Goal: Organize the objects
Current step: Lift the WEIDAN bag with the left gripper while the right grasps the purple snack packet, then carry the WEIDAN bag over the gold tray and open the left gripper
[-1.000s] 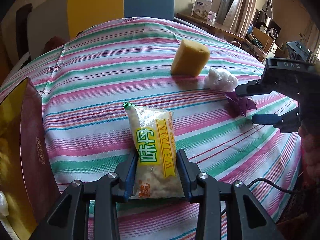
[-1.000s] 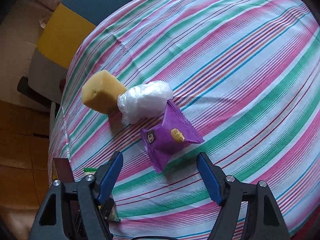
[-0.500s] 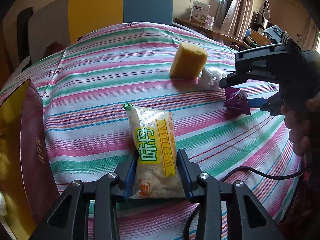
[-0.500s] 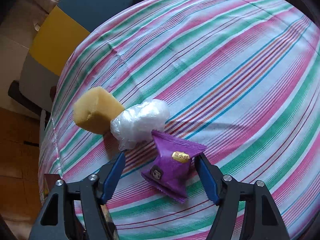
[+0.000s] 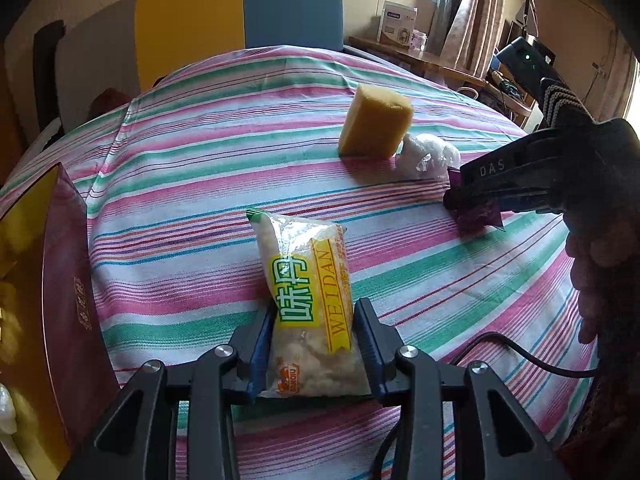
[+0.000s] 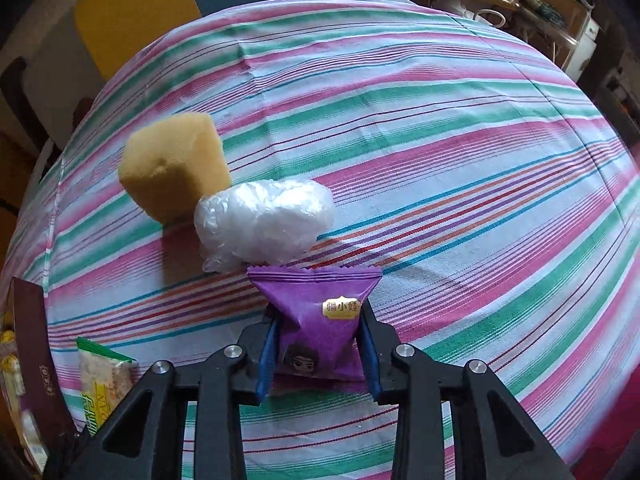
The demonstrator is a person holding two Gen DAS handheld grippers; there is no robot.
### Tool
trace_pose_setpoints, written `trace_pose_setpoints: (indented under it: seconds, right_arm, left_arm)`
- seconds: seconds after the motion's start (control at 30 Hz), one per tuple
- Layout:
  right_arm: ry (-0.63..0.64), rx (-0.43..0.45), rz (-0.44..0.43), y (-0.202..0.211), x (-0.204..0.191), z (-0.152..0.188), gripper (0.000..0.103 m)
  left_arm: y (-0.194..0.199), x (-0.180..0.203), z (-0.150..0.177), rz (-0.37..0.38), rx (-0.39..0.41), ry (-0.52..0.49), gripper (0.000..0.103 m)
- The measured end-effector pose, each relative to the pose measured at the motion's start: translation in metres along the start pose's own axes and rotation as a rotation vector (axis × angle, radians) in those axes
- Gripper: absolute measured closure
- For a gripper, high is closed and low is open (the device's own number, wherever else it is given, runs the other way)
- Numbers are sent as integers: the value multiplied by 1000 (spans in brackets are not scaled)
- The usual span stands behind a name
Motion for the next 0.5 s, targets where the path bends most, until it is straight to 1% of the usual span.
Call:
trace_pose_setpoints:
  seconds: [0.1, 0.2, 0.27, 0.4, 0.5]
  right_arm:
    - [35, 5, 18, 4, -3, 6, 67]
    - [100, 11, 46, 1, -12, 5, 67]
    - [148, 19, 73, 4, -16, 10, 67]
    - [153, 22, 74, 2, -18, 8, 67]
    - [173, 27, 84, 8, -15, 13, 67]
  left_arm:
    - [2, 2, 0, -8, -9, -6, 65]
    - [13, 1, 2, 13, -23, 14, 66]
    - [26, 1, 2, 25, 0, 13, 66]
    - [61, 3, 3, 39, 55, 0, 66]
    - [85, -1, 4, 40, 87, -4, 66]
Point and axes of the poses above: each gripper's, at about its wrist camera, not at the fingertips, and y roughly against the way its jaws point, x to its right, z to its underside, the point moved 1 cm from there along -y, roughly the way its jaws point, and after that the axes turned 4 degrees about -z, right-handed, at the moved point
